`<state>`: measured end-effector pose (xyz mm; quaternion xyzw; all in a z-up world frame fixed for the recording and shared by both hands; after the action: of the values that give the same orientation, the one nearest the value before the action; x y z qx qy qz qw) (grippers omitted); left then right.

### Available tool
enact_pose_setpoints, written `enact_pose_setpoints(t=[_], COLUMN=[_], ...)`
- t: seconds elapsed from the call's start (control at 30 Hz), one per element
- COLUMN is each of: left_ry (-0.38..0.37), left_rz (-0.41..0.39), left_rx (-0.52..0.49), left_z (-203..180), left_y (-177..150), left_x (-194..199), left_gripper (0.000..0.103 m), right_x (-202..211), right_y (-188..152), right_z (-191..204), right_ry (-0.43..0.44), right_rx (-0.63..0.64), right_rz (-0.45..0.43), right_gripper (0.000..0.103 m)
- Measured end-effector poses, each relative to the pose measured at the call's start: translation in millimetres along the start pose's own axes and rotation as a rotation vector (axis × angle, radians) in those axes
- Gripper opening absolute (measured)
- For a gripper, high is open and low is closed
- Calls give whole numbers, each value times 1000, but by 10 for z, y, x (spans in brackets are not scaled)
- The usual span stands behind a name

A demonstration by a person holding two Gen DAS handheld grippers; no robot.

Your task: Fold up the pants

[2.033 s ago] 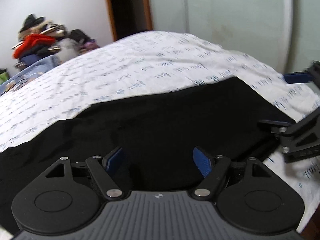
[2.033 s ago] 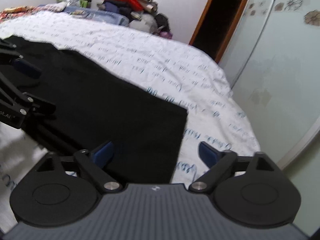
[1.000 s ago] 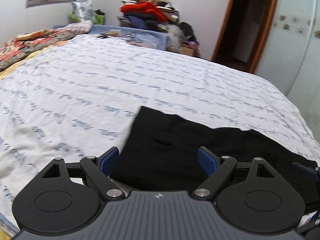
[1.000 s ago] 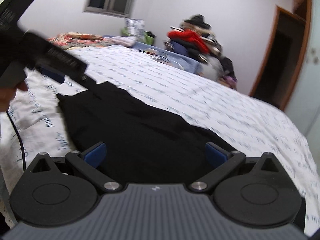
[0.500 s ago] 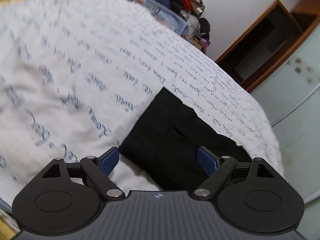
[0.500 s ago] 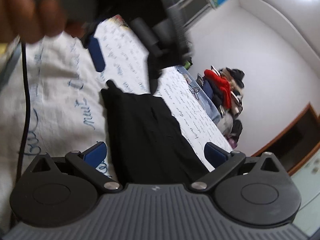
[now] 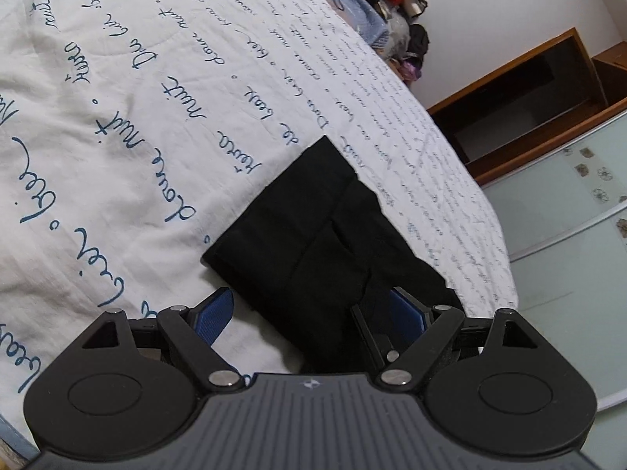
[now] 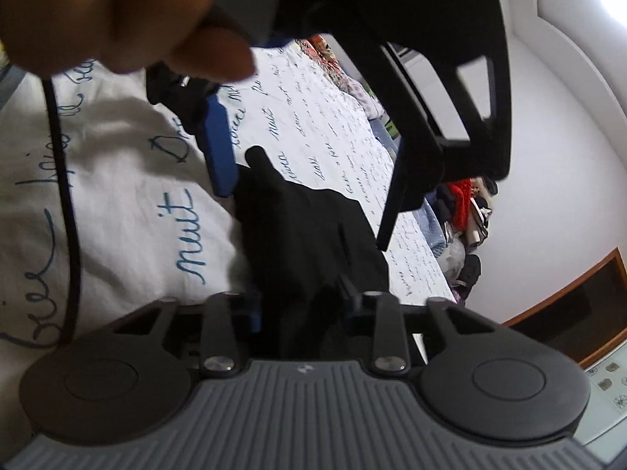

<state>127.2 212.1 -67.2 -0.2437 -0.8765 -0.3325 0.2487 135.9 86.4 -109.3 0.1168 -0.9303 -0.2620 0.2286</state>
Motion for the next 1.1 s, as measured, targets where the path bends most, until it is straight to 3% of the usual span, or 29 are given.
enact_pose_setpoints(t=[0.1,0.2,0.47,0.63,0.67,0.77,1.1], left_ry=[34,38,-7,62,85,121,158], left_rz=[-9,-13,-40,-116,-140,-165,-145], left_rx=[-25,-29,63,-79,-117,-182,-192], left_z=[1,-17,-46,-178,-204,-247,-254], left_y=[-6,-7,50,32,33,43,51], left_x=[-29,-74,-238,-208,-192,-181,-282], left_gripper=[86,86,86,84,79,76,76], right_x=[10,31,60,72,80,79,114], right_y=[-26,-48,-165,-238,-254,-262,-262], right_z=[-47,-208,-616,-802,-830,-828,-761], right_ry=[11,43,101,129,136,146,148], right_rx=[-42,-176,-498,-657,-678,-683,-665], right_rz=[-7,-18,-54,-70,-71,-75,-79], right_gripper=[19,12,12,12,12,12,12])
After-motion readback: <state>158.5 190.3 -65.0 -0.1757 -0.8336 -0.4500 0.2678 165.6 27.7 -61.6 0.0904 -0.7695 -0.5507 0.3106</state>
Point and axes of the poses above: each gripper's, at about its wrist camera, not at the fingertips, and x roughly against the way its jaws point, z to its left, y to its top, the point moved 4 cm from there along -x, roughly the way its jaws point, and after that the axes turned 10 degrees about -z, right-handed, at the moved point
